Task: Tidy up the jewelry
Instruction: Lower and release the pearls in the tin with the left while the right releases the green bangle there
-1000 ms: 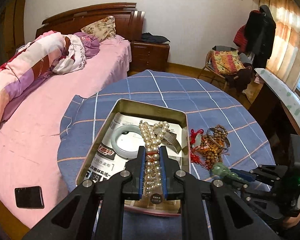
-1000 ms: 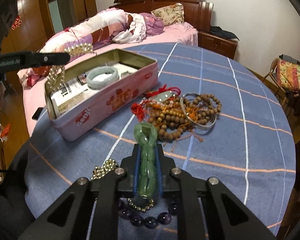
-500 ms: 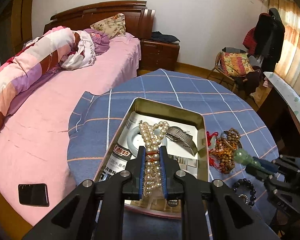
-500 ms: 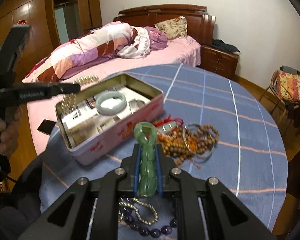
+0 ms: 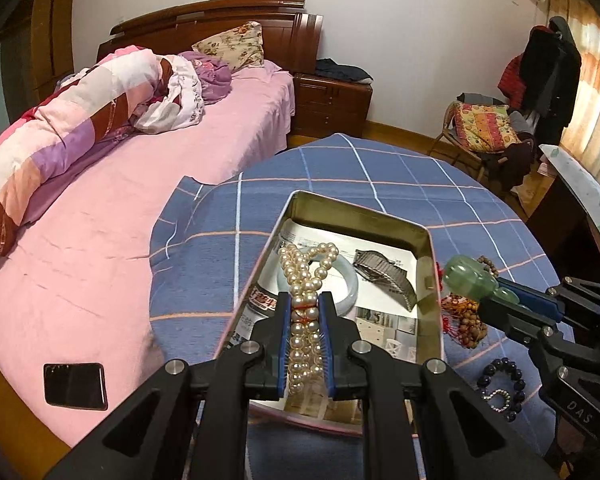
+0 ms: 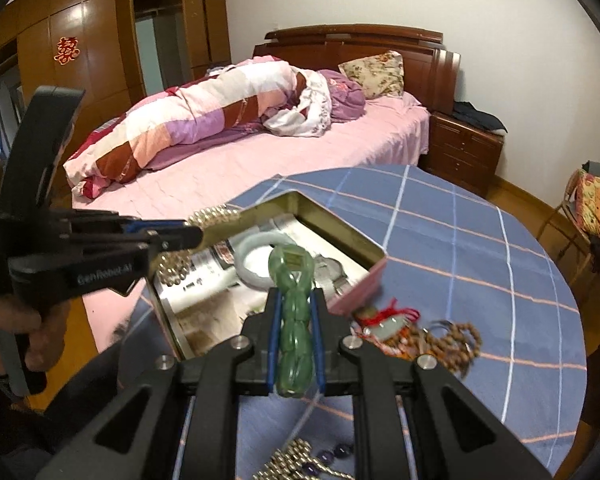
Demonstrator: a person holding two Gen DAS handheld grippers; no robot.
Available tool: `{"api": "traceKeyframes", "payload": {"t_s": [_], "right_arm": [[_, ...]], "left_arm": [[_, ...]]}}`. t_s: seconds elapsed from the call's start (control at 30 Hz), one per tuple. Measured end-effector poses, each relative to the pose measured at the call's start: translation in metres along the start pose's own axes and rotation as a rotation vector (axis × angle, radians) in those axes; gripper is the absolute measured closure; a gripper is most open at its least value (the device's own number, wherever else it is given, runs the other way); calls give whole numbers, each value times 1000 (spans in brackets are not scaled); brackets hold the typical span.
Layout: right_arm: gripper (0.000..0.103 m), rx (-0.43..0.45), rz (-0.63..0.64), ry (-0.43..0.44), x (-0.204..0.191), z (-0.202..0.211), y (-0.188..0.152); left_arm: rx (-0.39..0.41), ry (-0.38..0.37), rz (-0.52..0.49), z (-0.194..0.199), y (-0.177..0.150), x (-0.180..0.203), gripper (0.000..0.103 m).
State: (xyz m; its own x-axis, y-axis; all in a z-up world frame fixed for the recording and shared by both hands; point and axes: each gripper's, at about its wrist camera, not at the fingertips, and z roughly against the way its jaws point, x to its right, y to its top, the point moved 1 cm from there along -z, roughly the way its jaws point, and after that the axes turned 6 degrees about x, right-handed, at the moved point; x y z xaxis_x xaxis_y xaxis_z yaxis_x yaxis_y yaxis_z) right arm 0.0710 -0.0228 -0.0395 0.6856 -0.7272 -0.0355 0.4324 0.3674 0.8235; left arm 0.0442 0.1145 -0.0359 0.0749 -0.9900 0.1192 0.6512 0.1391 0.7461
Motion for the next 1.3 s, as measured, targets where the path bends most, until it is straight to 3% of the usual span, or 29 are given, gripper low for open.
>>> {"api": "traceKeyframes", "payload": {"t_s": [0.4,1.3], "right_arm": [[87,0,-14,18,-15,-26,7],[87,-74,-24,32,-18,-56,-13]], "left_arm": [[-29,9,1,-8,-3,-5,90],[-96,25,11,-30,-13,-14,90]]}}
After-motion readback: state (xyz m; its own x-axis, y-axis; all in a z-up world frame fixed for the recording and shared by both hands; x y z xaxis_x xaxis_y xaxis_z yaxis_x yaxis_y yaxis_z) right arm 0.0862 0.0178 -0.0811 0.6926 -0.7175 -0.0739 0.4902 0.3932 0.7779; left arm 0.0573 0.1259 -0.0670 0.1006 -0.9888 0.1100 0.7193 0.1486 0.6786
